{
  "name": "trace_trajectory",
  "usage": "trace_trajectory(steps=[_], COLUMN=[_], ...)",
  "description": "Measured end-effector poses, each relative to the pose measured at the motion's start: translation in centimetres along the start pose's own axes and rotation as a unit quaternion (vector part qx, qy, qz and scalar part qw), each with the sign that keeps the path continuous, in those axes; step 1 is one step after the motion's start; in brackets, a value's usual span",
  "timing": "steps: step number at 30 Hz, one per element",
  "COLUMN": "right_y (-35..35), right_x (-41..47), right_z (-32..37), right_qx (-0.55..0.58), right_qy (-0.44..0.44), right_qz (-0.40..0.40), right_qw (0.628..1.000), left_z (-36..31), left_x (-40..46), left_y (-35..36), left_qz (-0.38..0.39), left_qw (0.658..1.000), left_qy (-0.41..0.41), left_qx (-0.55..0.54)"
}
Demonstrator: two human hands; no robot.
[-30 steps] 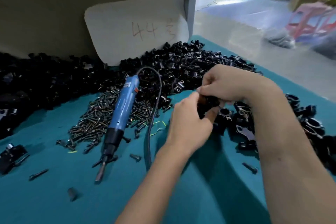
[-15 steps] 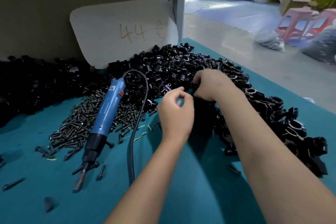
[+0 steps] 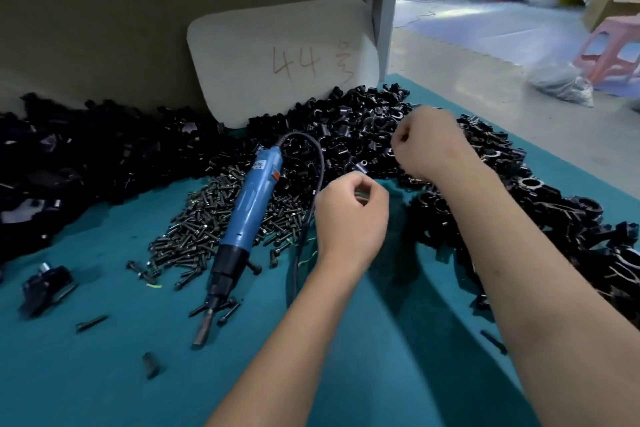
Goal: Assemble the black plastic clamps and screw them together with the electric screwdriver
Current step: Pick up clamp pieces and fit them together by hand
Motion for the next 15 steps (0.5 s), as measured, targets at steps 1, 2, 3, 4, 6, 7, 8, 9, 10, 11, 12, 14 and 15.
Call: trace_trajectory(steps=[1,2,3,4,6,7,8,9,10,11,12,14,15], right_y=[0.2,0.6,1.1,2.0,3.9,4.9,5.8,6.7,7.5,8.3,9.0,10.0,10.3], right_x=[-0.1,-0.4,-0.8,-1.2,-2.1,-2.4,-2.7,-2.9,-3.0,-3.1,-3.2,-3.3,-3.3], right_z=[1.4,2.9,4.6,6.4,9.8,11.3,12.6,13.9,15.0,16.1,17.0,18.5,19.1], right_qx=[0.041,0.098,0.165,0.236,0.369,0.423,0.467,0.501,0.518,0.516,0.501,0.457,0.444], right_qy=[-0.015,-0.027,-0.039,-0.055,-0.086,-0.096,-0.102,-0.108,-0.118,-0.135,-0.154,-0.187,-0.199], right_qz=[-0.014,-0.023,-0.026,-0.019,0.009,0.023,0.034,0.049,0.063,0.078,0.088,0.100,0.106], right_qw=[0.999,0.995,0.985,0.970,0.926,0.901,0.877,0.857,0.845,0.842,0.847,0.864,0.867], left_z=[-0.3,-0.6,-0.8,-0.9,-0.6,-0.3,0.0,0.6,1.1,1.7,2.3,3.7,4.3], left_x=[0.0,0.1,0.3,0.5,0.9,1.0,1.0,1.0,1.1,1.2,1.3,1.7,1.7], left_y=[-1.0,-2.2,-3.5,-5.2,-8.7,-10.6,-12.3,-14.3,-16.1,-18.0,-19.6,-22.7,-23.9], left_qz=[-0.009,-0.021,-0.037,-0.061,-0.125,-0.157,-0.186,-0.221,-0.257,-0.291,-0.316,-0.348,-0.357], left_qw=[1.000,0.999,0.997,0.994,0.986,0.982,0.977,0.970,0.961,0.950,0.939,0.910,0.887], left_qy=[0.020,0.043,0.065,0.086,0.108,0.109,0.105,0.098,0.084,0.063,0.034,-0.049,-0.102], left_qx=[0.005,0.008,0.008,0.008,0.008,0.009,0.015,0.031,0.058,0.093,0.131,0.222,0.275])
Point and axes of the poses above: each hand's wrist, its own x-axis towards the middle knuckle, its own y-axis out of the palm, z = x × y, the point moved 1 cm from there along x, towards the middle knuckle, and after that the axes turned 14 degrees about -y, right-handed, at the moved point
